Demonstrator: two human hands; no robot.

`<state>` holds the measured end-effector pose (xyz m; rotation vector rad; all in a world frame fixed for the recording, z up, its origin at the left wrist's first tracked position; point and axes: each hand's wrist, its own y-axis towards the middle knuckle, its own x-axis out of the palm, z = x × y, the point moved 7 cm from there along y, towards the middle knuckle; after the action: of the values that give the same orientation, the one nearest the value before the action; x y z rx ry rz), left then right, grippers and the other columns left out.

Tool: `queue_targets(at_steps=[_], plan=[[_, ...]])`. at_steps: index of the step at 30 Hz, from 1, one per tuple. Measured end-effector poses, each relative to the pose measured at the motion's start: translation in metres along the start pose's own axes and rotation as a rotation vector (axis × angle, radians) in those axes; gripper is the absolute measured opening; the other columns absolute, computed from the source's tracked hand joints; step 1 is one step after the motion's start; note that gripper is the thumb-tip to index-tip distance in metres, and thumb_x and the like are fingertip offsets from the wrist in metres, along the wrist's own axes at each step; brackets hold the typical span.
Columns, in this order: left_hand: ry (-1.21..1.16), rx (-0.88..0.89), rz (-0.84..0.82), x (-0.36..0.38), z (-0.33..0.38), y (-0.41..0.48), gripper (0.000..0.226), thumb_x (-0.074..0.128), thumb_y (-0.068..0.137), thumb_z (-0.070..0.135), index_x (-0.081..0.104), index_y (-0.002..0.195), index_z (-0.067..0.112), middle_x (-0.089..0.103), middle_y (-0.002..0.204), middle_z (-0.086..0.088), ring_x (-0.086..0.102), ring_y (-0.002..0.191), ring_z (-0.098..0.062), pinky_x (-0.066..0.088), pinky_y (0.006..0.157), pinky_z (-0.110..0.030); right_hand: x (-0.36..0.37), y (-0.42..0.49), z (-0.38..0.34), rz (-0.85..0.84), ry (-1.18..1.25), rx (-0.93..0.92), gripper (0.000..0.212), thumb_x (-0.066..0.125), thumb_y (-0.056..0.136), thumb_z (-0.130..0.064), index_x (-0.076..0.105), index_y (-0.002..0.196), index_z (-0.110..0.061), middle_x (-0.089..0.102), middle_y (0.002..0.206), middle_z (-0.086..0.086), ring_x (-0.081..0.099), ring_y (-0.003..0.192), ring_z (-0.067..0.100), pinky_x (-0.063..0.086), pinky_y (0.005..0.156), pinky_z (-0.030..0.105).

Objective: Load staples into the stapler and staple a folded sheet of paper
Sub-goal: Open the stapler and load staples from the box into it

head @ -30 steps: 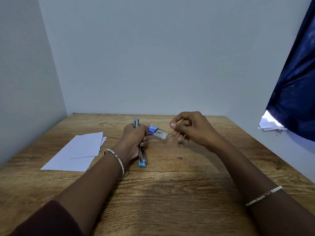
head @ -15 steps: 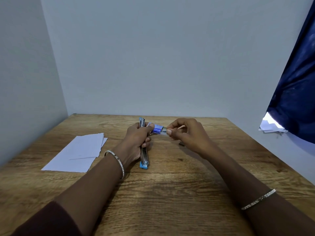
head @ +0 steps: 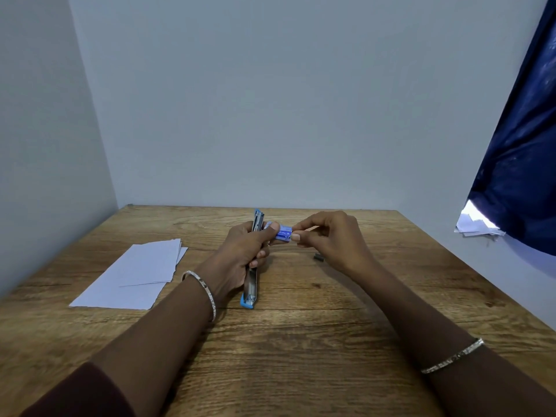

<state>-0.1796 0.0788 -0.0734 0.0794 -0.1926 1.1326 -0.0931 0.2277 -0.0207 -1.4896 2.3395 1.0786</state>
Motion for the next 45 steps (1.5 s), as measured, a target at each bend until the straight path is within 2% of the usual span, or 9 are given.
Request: queue_targets(at_steps=[7,15,19,22,28,32,37,41,45], plan=[[-0.035,-0.02,-0.065,0.005,-0.002,0.0,0.027,0.072,0.091,0.026,0.057,0.098,0.004,0.063,0.054,0.002,0.033,0.029,-0.004,0.025,0.026,-0.014,-0.001,0.0,0.005,0.08,0.175,0.022,0.015,0.086,0.076,-0.012,0.081,0.091,-0.012,0.079,0.076,0.009,0.077,0.074,0.028,0.065,0.074,0.043],[-0.027,0.014,-0.097,0.01,-0.003,0.0,0.043,0.081,0.084,0.02,0.055,0.114,0.002,0.074,0.102,-0.026,0.034,0.03,-0.004,0.026,0.027,-0.014,0.011,-0.005,0.021,0.082,0.474,0.181,0.016,0.081,0.083,-0.012,0.076,0.095,-0.002,0.08,0.085,0.014,0.078,0.085,0.023,0.065,0.074,0.033],[0.009,0.02,-0.091,0.008,-0.006,0.0,0.048,0.08,0.084,0.016,0.055,0.121,0.001,0.056,0.093,-0.024,0.033,0.03,-0.005,0.025,0.028,-0.013,0.022,-0.005,0.023,-0.025,0.652,0.286,0.012,0.073,0.091,-0.011,0.072,0.097,-0.001,0.079,0.092,0.016,0.077,0.086,0.02,0.064,0.082,0.034],[-0.006,0.02,-0.083,0.006,-0.004,0.0,0.054,0.08,0.084,0.014,0.054,0.128,-0.005,0.051,0.068,-0.015,0.032,0.028,-0.004,0.025,0.027,-0.013,0.019,-0.003,0.022,-0.031,0.713,0.302,0.011,0.072,0.091,-0.009,0.07,0.097,0.0,0.079,0.092,0.015,0.077,0.085,0.02,0.064,0.077,0.03],[-0.006,-0.006,-0.142,0.012,-0.003,-0.005,0.049,0.078,0.085,0.013,0.056,0.125,-0.004,0.073,0.071,-0.009,0.034,0.029,-0.005,0.027,0.027,-0.013,0.005,0.002,0.02,0.023,0.468,0.174,0.007,0.077,0.086,-0.007,0.077,0.093,-0.005,0.076,0.093,0.013,0.076,0.08,0.018,0.062,0.073,0.027],[-0.014,-0.054,-0.163,0.014,-0.003,-0.006,0.041,0.079,0.082,0.023,0.062,0.11,-0.002,0.079,0.102,-0.017,0.031,0.029,-0.004,0.027,0.028,-0.013,-0.004,0.009,0.02,-0.006,0.389,0.134,0.008,0.077,0.087,-0.01,0.077,0.094,-0.006,0.077,0.087,0.012,0.075,0.079,0.02,0.062,0.075,0.028],[-0.088,-0.151,-0.127,0.013,-0.009,-0.003,0.045,0.059,0.098,0.04,0.06,0.115,-0.001,0.08,0.092,-0.017,0.031,0.029,-0.004,0.026,0.027,-0.012,-0.049,0.018,0.035,0.018,0.128,0.133,0.011,0.077,0.087,-0.011,0.075,0.096,-0.003,0.076,0.08,0.007,0.074,0.072,0.017,0.06,0.071,0.025],[-0.109,-0.18,-0.109,0.01,-0.01,-0.001,0.047,0.039,0.108,0.039,0.061,0.114,-0.002,0.079,0.078,-0.017,0.035,0.028,-0.005,0.026,0.024,-0.012,-0.065,0.014,0.058,-0.145,0.119,0.241,0.012,0.073,0.09,-0.007,0.072,0.097,0.003,0.071,0.059,-0.003,0.067,0.065,0.014,0.059,0.072,0.027],[-0.093,-0.177,-0.109,0.012,-0.01,-0.002,0.044,0.034,0.109,0.034,0.061,0.112,-0.002,0.078,0.074,-0.016,0.037,0.029,-0.007,0.026,0.025,-0.012,-0.066,0.004,0.071,-0.313,0.172,0.336,0.016,0.071,0.09,-0.003,0.07,0.102,0.008,0.077,0.076,0.011,0.067,0.064,0.012,0.058,0.064,0.02]])
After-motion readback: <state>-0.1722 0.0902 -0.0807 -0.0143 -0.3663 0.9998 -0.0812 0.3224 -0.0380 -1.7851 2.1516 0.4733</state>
